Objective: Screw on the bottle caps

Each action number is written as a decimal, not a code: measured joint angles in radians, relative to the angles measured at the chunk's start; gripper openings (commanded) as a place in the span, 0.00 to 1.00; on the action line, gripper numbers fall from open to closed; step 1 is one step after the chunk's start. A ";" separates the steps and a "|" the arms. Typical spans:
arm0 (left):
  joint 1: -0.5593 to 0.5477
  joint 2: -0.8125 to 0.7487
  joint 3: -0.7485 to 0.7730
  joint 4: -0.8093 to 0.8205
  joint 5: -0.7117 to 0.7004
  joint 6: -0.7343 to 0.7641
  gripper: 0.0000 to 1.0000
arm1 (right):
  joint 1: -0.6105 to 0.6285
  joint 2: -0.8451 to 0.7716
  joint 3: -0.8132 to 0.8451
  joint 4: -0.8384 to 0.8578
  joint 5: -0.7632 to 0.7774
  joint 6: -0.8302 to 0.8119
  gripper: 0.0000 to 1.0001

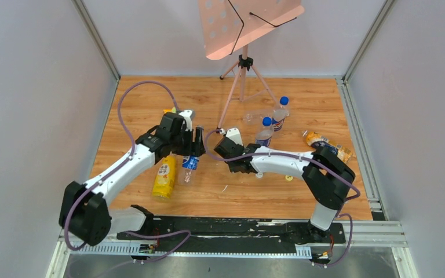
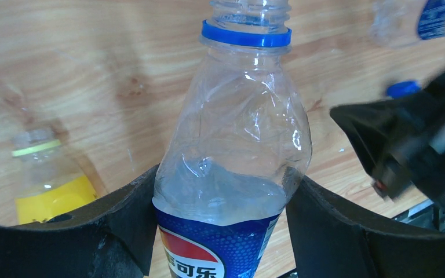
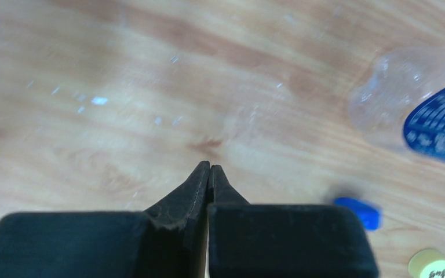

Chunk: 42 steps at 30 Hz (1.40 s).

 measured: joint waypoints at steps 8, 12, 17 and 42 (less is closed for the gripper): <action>-0.001 0.254 0.047 -0.015 0.019 -0.055 0.30 | 0.068 -0.142 -0.060 -0.025 -0.067 0.037 0.18; -0.003 0.346 0.056 -0.016 0.016 -0.061 0.43 | 0.067 -0.182 -0.088 -0.056 -0.012 0.065 0.35; -0.010 0.415 0.061 -0.016 0.016 -0.066 0.61 | 0.063 -0.282 -0.170 -0.088 0.082 0.114 0.49; -0.015 0.213 0.065 -0.071 -0.022 -0.081 1.00 | -0.425 -0.822 -0.542 0.127 -0.112 0.184 0.55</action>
